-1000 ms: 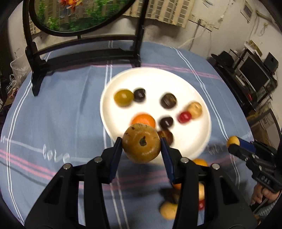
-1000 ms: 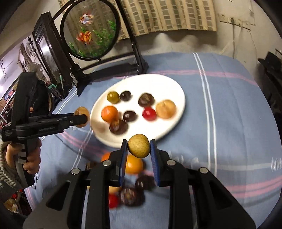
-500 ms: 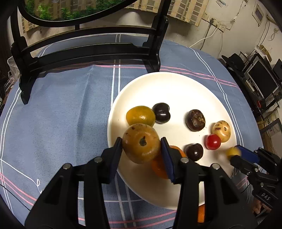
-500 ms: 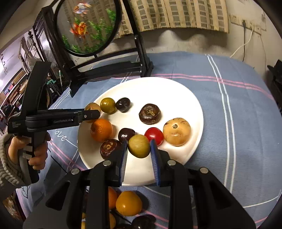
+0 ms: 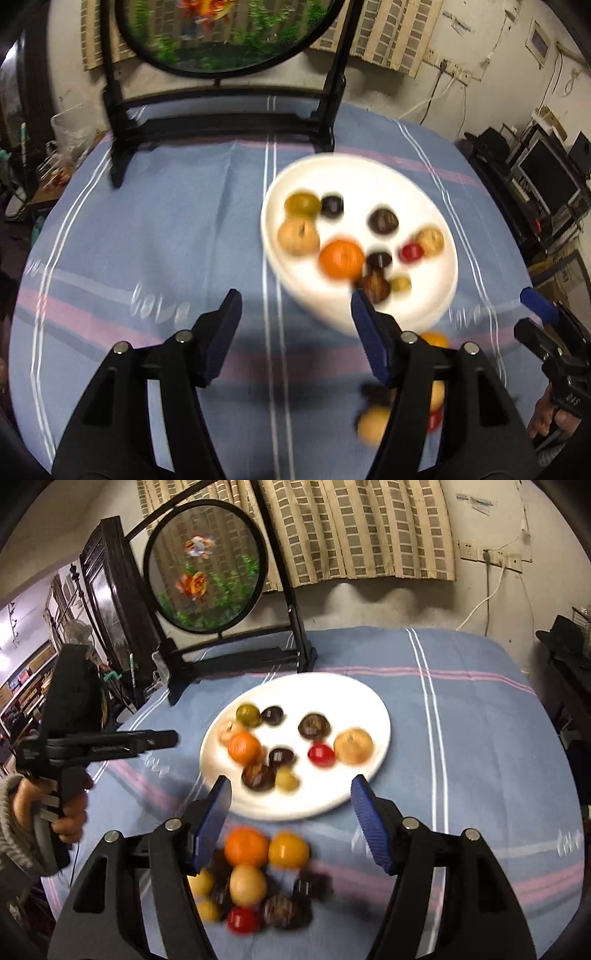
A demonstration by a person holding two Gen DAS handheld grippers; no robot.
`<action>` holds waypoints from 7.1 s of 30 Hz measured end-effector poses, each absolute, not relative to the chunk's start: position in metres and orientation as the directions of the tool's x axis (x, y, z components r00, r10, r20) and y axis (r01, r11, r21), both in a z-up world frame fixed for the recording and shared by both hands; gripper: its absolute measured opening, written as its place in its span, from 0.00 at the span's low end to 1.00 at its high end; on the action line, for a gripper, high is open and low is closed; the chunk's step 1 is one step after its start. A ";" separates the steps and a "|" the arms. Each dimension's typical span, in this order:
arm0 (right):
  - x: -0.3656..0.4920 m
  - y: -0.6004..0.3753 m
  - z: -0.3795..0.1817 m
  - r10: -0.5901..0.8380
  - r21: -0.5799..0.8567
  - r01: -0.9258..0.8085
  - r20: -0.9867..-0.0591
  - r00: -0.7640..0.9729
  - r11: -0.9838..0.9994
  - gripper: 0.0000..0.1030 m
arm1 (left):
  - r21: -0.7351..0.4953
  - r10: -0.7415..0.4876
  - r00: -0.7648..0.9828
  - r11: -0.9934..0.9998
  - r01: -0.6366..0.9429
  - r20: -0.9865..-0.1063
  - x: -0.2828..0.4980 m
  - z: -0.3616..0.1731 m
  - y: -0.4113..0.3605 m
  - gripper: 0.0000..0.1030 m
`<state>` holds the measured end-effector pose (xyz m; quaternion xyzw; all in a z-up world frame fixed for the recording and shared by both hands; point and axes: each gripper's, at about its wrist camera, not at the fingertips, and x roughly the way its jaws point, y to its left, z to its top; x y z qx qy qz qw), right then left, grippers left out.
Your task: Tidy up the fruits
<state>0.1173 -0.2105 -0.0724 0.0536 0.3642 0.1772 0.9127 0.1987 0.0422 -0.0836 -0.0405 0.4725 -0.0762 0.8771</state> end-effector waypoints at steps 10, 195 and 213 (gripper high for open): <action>0.023 -0.219 -0.076 0.434 0.262 -0.355 -0.670 0.602 0.897 0.66 | -0.100 -0.088 0.523 0.995 0.006 -0.848 0.069 -0.073 0.034 0.72; 0.100 -0.211 -0.081 0.313 0.224 -0.222 -0.757 0.574 0.949 0.40 | -0.146 -0.194 0.543 0.981 0.130 -0.817 0.167 -0.086 0.049 0.36; 0.214 -0.191 -0.117 0.357 0.219 -0.297 -0.738 0.572 0.929 0.41 | -0.148 -0.256 0.505 0.959 0.243 -0.824 0.308 -0.112 -0.038 0.36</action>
